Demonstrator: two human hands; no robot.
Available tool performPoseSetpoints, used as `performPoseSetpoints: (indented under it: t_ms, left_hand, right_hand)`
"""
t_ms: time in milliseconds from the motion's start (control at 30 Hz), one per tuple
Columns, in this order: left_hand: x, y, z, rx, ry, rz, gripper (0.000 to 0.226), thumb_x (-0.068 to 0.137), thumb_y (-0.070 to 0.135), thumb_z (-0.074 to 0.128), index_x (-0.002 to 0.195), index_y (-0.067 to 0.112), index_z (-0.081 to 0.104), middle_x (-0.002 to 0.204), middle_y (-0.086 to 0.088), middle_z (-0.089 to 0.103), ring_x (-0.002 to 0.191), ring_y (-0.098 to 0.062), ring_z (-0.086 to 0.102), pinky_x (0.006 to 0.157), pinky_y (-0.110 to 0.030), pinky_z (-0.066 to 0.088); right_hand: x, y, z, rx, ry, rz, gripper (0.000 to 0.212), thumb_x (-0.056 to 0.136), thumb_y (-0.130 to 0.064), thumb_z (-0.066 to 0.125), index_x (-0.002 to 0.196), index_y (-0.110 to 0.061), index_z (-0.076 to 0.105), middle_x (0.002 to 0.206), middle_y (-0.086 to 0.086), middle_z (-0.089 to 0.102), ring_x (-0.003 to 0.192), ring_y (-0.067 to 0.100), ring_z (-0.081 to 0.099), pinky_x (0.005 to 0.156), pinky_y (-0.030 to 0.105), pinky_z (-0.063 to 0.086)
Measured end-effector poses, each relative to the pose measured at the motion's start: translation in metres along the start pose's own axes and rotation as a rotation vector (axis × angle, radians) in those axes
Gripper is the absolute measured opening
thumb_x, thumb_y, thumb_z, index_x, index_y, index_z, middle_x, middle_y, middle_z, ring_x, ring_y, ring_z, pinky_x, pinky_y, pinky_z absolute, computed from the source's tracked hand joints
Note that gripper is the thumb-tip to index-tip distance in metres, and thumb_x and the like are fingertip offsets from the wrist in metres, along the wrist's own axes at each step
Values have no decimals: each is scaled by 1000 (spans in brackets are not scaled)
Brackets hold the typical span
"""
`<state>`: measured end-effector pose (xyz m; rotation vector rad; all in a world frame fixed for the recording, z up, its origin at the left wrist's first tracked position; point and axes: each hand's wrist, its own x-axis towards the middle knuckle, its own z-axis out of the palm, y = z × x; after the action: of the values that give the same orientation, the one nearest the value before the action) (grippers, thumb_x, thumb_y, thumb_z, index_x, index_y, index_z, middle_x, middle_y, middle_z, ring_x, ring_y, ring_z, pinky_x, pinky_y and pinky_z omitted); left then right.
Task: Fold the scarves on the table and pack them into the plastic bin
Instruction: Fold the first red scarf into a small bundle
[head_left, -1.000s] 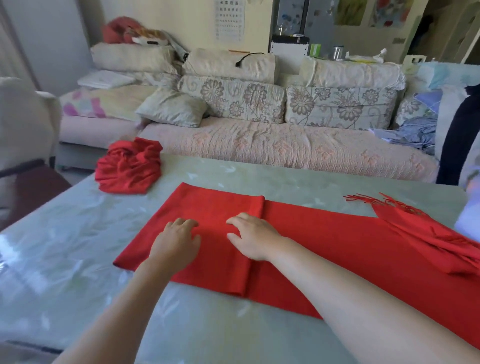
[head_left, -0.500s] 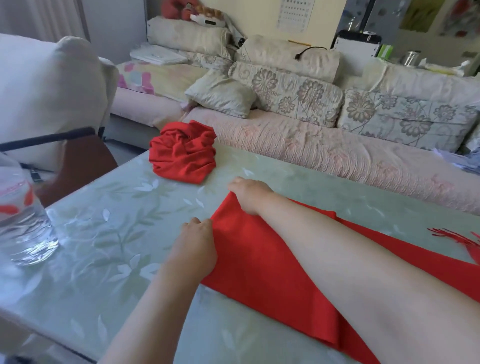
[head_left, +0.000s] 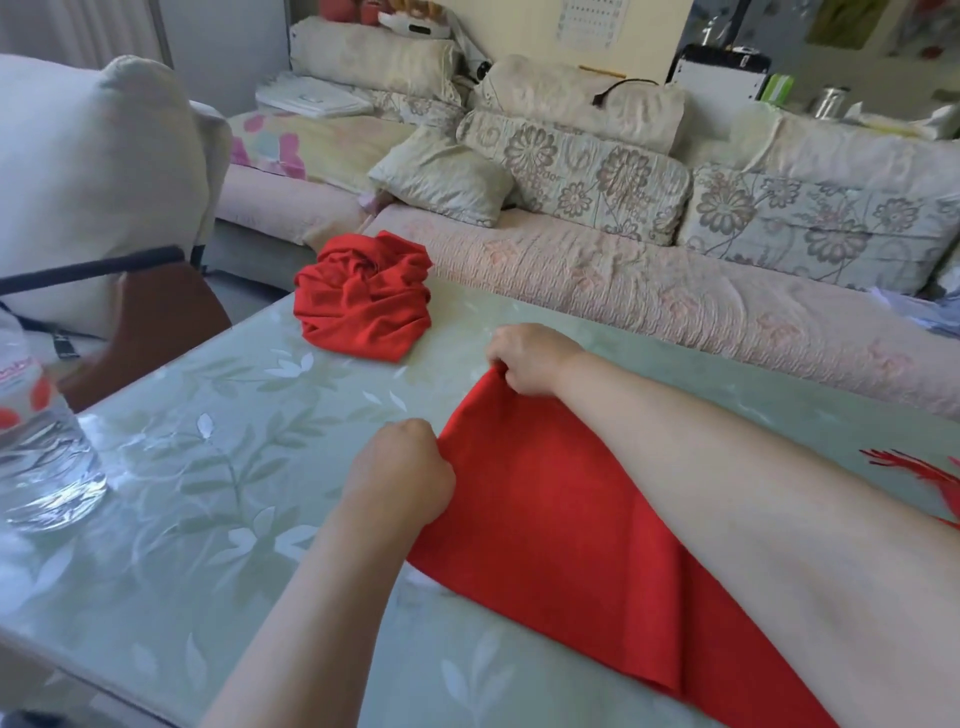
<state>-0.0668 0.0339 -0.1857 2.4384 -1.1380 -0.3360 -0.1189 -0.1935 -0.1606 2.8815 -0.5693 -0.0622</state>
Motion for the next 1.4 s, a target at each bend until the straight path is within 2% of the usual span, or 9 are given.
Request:
performPoseSetpoints:
  t_ms: [167,400,500,733,933,1033,1100,1233,1400]
  left_hand:
    - [-26,63,-8,-134,-70,161,24,83,16,54,103,17,68,103,-5,67,97,-26,61,76,-28,49]
    - [-75,171,19,-373,-231,358,11,83,16,62,88,11,70,77,-8,67,64,-19,58,61,-27,47]
    - [-91,209,40,-425,-291,401,14,82,15,63,88,3,68,72,-12,58,64,-18,51,62,-32,44]
    - [-126,290,76,-501,-320,472,7,82,18,66,79,12,69,65,3,58,56,-12,50,54,-23,40]
    - [-160,342,120,-412,-485,500,11,83,25,68,89,15,70,73,0,63,60,-12,55,62,-33,51]
    - [-174,343,148,-467,-773,378,31,90,42,60,108,17,64,91,-3,66,75,-19,67,66,-32,58]
    - [-169,331,161,-329,-605,496,33,91,41,56,115,20,65,98,1,68,93,-21,68,85,-32,55]
    - [-139,283,170,45,-159,781,36,95,34,51,130,27,57,127,5,60,120,-18,53,100,-30,41]
    - [-121,215,166,408,-240,717,93,70,80,0,154,41,10,164,8,7,151,-17,0,122,-41,4]
  right_hand:
    - [-80,56,-20,136,141,85,24,81,-6,58,97,-15,74,99,9,73,96,31,66,82,38,52]
    - [-220,145,-28,164,190,230,33,81,-1,53,99,-14,77,103,6,75,99,29,68,87,40,53]
    - [-276,170,-28,164,242,290,32,83,1,55,102,-13,77,107,6,75,102,28,68,90,40,52]
    - [-366,223,-16,177,314,373,31,80,1,55,97,-13,77,103,8,75,97,31,69,86,43,54]
    - [-425,243,17,256,264,539,36,81,1,55,102,-16,77,112,8,74,106,31,67,94,43,51]
    - [-447,228,46,240,38,646,56,87,-2,46,136,-25,60,149,4,50,136,24,48,112,37,37]
    - [-454,210,63,256,-71,688,63,90,-4,43,147,-29,46,161,4,31,145,21,36,116,37,29]
    - [-454,179,73,342,-84,693,49,100,-28,44,149,-31,42,164,6,22,148,23,28,119,37,24]
    - [-452,139,62,469,-158,695,61,101,-53,40,157,-33,25,167,6,5,153,22,11,122,43,17]
